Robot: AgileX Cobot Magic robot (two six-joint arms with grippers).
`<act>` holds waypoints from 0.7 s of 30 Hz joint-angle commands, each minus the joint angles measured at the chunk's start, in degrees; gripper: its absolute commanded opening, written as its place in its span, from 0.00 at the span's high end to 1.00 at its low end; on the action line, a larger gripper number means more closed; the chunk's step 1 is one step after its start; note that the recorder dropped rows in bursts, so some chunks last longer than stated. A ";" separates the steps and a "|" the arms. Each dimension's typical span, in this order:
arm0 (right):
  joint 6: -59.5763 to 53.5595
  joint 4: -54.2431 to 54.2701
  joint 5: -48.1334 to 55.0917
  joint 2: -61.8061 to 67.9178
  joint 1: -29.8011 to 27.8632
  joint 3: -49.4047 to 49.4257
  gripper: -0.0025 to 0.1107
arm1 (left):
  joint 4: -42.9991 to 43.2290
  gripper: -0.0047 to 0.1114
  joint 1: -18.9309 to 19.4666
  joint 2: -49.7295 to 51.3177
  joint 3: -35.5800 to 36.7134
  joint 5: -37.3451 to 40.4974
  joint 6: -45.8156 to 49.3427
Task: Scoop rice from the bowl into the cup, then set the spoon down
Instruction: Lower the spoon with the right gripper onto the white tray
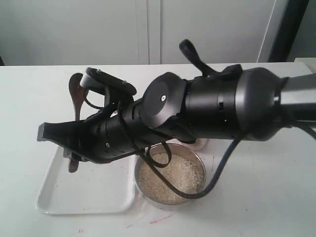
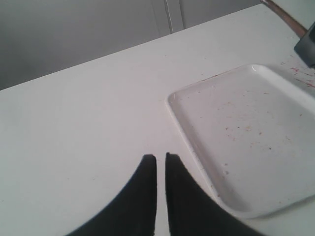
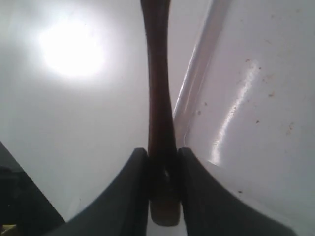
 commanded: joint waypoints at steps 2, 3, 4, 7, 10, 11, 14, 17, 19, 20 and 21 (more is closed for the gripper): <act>-0.53 0.14 -1.93 2.97 0.02 -0.21 0.98 | 0.00 0.84 0.09 0.04 -0.18 -0.29 -0.27; -0.53 0.14 -2.17 3.66 0.02 -0.21 0.98 | 0.00 0.84 0.09 0.04 -0.18 -0.29 -0.27; -0.53 0.14 -2.17 4.27 0.02 -0.21 0.98 | 0.00 0.84 0.09 0.04 -0.18 -0.29 -0.27; -0.53 0.14 -2.29 5.33 0.02 -0.21 0.98 | 0.00 0.84 0.09 0.04 -0.18 -0.29 -0.27; -0.53 0.59 -2.29 6.13 0.02 -0.21 0.98 | 0.00 0.84 0.09 0.04 -0.18 -0.29 -0.27; -0.53 0.71 -2.29 6.26 0.02 -0.21 0.98 | 0.00 0.84 0.09 0.04 -0.18 -0.29 -0.27; -1.04 0.71 -1.79 6.51 0.02 -1.14 0.98 | 0.00 0.84 0.09 0.04 -0.18 -0.29 -0.27; -3.87 -0.27 -1.33 6.51 1.72 -4.37 0.98 | 0.00 0.84 0.09 0.04 -0.18 -0.29 -0.27; -3.87 -2.09 -0.37 6.51 2.87 -6.60 0.98 | 0.00 0.84 0.09 0.04 -0.18 -0.29 -0.27; -3.43 -4.38 1.05 6.51 3.02 -7.84 0.98 | 0.00 0.84 0.09 0.04 -0.18 -0.29 -0.27; -3.09 -5.84 1.56 6.51 3.02 -8.29 0.98 | 0.00 0.84 0.09 0.04 -0.18 -0.29 -0.27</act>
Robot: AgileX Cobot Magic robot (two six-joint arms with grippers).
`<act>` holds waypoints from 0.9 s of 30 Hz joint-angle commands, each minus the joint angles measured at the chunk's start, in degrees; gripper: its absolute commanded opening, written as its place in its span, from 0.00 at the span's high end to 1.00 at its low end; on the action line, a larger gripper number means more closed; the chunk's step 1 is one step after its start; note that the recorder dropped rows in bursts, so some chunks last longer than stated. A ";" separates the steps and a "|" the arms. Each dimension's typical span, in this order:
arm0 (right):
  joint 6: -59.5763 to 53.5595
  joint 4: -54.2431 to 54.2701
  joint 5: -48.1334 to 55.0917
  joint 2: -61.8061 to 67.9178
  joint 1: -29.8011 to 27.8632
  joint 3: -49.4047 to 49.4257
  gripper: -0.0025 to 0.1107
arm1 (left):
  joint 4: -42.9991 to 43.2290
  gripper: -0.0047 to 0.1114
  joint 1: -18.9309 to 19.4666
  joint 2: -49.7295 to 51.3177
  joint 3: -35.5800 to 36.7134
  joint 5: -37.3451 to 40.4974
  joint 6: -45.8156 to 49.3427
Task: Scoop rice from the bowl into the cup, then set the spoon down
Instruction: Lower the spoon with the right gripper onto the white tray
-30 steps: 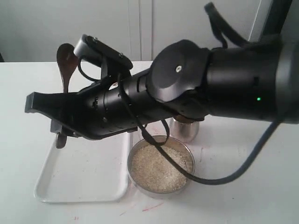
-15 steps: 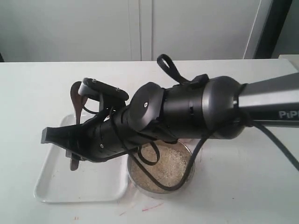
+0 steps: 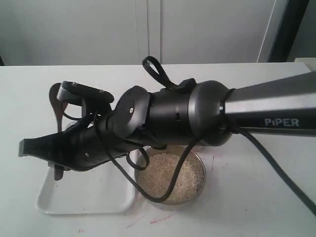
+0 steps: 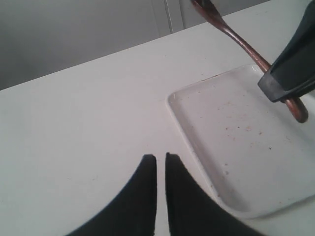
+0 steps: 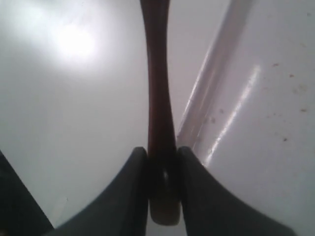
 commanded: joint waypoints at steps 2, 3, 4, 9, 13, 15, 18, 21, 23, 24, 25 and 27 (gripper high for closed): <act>2.40 -8.07 2.96 -0.29 0.39 -2.71 0.98 | 0.00 0.84 0.09 0.04 -0.18 -0.29 -0.27; 2.36 -9.26 2.81 -0.29 0.39 -2.71 0.98 | 0.00 0.84 0.09 0.04 -0.18 -0.29 -0.27; 1.97 -10.43 2.93 -0.29 0.39 -2.71 0.98 | 0.00 0.84 0.09 0.04 -0.18 -0.29 -0.27; 1.70 -23.57 2.47 -0.29 0.39 -2.71 0.98 | 0.00 0.84 0.09 0.04 -0.18 -0.29 -0.27; 1.86 -32.38 3.00 -0.29 0.39 -2.71 0.98 | 0.00 0.84 0.09 0.04 -0.18 -0.29 -0.27; 3.29 -32.00 3.01 -0.29 0.19 -2.71 0.98 | 0.00 0.84 0.09 0.04 -0.18 -0.29 -0.27; 11.24 -31.84 3.78 -0.29 0.19 -2.82 0.98 | 0.00 0.84 0.09 0.04 -0.18 -0.29 -0.27; 16.07 -32.17 7.05 0.24 0.16 -4.11 0.98 | 0.00 0.84 0.09 0.04 -0.18 -0.29 -0.27; 17.54 -32.17 9.84 1.35 0.16 -5.68 0.98 | 0.00 0.84 0.09 0.04 -0.18 -0.29 -0.27; 18.98 -32.06 11.47 2.47 0.16 -6.76 0.98 | 0.00 0.84 0.09 0.04 -0.18 -0.29 -0.27; 19.31 -32.06 12.01 3.05 0.16 -7.29 0.98 | 0.00 0.84 0.09 0.04 -0.18 -0.29 -0.27; 20.34 -32.06 12.75 3.78 0.16 -8.14 0.98 | 0.00 0.84 0.09 0.04 -0.18 -0.29 -0.27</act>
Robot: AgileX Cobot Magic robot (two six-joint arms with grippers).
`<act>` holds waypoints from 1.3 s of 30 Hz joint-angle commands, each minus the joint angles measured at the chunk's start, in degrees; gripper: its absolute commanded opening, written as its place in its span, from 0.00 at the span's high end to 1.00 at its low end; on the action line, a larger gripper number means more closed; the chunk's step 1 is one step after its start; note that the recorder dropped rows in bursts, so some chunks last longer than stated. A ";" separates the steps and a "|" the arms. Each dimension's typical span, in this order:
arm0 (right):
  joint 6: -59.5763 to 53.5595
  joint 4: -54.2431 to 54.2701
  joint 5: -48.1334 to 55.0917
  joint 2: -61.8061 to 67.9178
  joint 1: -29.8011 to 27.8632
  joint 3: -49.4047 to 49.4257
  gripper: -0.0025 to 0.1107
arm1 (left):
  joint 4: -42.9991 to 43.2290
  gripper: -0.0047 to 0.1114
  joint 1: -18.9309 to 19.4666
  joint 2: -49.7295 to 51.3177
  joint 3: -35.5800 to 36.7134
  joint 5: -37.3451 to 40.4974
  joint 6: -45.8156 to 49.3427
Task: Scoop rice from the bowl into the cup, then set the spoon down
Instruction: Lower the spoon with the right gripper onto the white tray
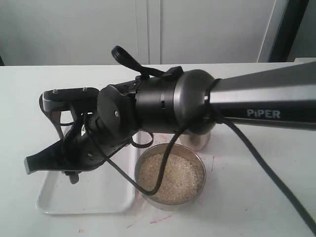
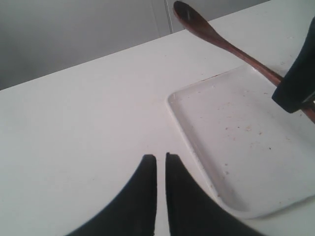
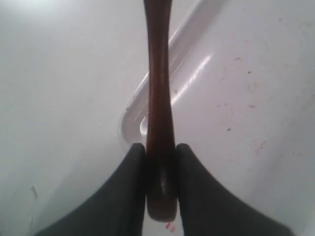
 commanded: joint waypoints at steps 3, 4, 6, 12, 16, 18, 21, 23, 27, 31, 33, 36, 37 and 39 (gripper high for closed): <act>2.25 -0.58 2.93 2.49 -0.18 -2.55 0.98 | 0.00 0.84 0.09 0.04 -0.18 -0.29 -0.27; 2.41 -0.71 3.45 2.82 -0.18 -2.86 0.98 | 0.00 0.84 0.09 0.04 -0.18 -0.29 -0.27; 3.33 -0.71 5.05 3.77 -0.18 -3.89 0.98 | 0.00 0.84 0.09 0.04 -0.18 -0.29 -0.27; 4.55 -1.83 7.86 5.51 -0.18 -6.22 0.98 | 0.00 0.84 0.09 0.04 -0.18 -0.29 -0.27; 11.34 -9.15 9.81 5.74 -0.18 -7.56 0.98 | 0.00 0.84 0.09 0.04 -0.18 -0.29 -0.27; 13.42 -12.06 11.65 6.11 -0.18 -8.55 0.98 | 0.00 0.84 0.09 0.04 -0.18 -0.29 -0.27; 14.69 -13.66 14.58 7.22 -0.18 -10.27 0.98 | 0.00 0.84 0.09 0.04 -0.18 -0.29 -0.27; 14.69 -13.66 15.73 7.81 -0.18 -11.35 0.98 | 0.00 0.84 0.09 0.04 -0.18 -0.29 -0.27; 14.69 -13.40 18.00 9.39 -0.18 -12.94 0.98 | 0.00 0.84 0.09 0.04 -0.18 -0.29 -0.27; 14.85 -13.63 18.75 10.37 -0.18 -13.53 0.98 | 0.00 0.84 0.09 0.04 -0.18 -0.29 -0.27; 15.24 -13.63 18.88 10.59 -0.18 -13.97 0.98 | 0.00 0.84 0.09 0.04 -0.18 -0.29 -0.27; 15.24 -13.63 19.67 10.99 -0.18 -14.80 0.98 | 0.00 0.84 0.09 0.04 -0.18 -0.29 -0.27; 15.24 -13.50 20.43 11.12 -0.18 -15.42 0.98 | 0.00 0.84 0.09 0.04 -0.18 -0.29 -0.27; 15.24 -13.60 21.64 11.66 -0.18 -16.34 0.98 | 0.00 0.84 0.09 0.04 -0.18 -0.29 -0.27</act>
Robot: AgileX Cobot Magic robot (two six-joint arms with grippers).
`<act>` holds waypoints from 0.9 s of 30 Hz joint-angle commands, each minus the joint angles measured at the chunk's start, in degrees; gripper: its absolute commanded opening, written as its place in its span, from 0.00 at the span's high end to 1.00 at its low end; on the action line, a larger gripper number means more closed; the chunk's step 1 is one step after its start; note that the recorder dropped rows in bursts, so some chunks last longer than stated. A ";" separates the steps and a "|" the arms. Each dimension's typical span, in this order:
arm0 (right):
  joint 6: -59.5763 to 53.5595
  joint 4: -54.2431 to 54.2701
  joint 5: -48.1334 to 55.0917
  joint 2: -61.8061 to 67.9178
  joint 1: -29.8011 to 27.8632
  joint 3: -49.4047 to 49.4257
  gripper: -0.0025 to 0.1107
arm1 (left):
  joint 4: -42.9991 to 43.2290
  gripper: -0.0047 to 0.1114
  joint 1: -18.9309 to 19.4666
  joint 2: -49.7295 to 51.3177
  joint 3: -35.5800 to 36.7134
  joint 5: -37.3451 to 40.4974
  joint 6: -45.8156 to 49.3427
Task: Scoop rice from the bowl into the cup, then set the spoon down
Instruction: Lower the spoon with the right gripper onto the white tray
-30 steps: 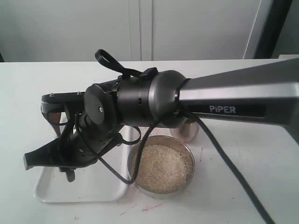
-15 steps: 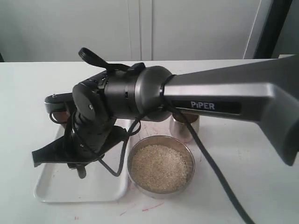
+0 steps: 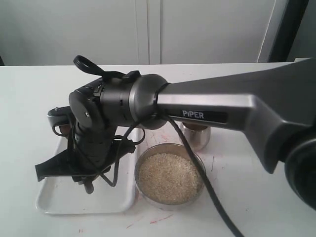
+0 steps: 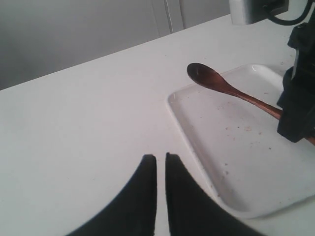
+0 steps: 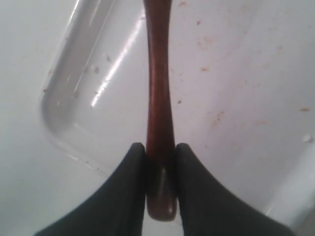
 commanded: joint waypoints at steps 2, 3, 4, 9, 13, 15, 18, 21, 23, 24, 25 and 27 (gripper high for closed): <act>0.29 -0.58 3.50 1.21 -0.18 -2.89 0.98 | 0.00 0.84 0.09 0.04 -0.18 -0.29 -0.27; 0.29 -0.58 4.29 1.51 -0.18 -3.40 0.98 | 0.00 0.84 0.09 0.04 -0.18 -0.29 -0.27; 0.29 -0.68 4.99 2.00 -0.18 -4.00 0.98 | 0.00 0.84 0.09 0.04 -0.18 -0.29 -0.27; 0.29 -1.33 8.11 4.05 -0.18 -6.58 0.98 | 0.00 0.84 0.09 0.04 -0.18 -0.29 -0.27; 0.29 -1.82 8.89 4.60 -0.18 -7.58 0.98 | 0.00 0.84 0.09 0.04 -0.18 -0.29 -0.27; 0.29 -2.84 9.88 4.85 -0.18 -8.23 0.98 | 0.00 0.84 0.09 0.04 -0.18 -0.29 -0.27; 0.29 -4.91 13.12 5.53 -0.18 -9.83 0.98 | 0.00 0.84 0.09 0.04 -0.18 -0.29 -0.27; 0.12 -5.46 15.43 6.37 -0.18 -11.55 0.98 | 0.00 0.84 0.09 0.04 -0.18 -0.29 -0.27; 0.12 -5.46 15.37 6.36 -0.18 -12.03 0.98 | 0.00 0.84 0.09 0.04 -0.18 -0.29 -0.27; 0.12 -5.46 15.32 6.36 -0.18 -12.28 0.98 | 0.00 0.84 0.09 0.04 -0.18 -0.29 -0.27; 0.12 -5.46 15.32 6.36 -0.18 -12.50 0.98 | 0.00 0.84 0.09 0.04 -0.18 -0.29 -0.27; 0.12 -5.46 16.00 6.36 -0.18 -12.75 0.98 | 0.00 0.84 0.09 0.04 -0.18 -0.29 -0.27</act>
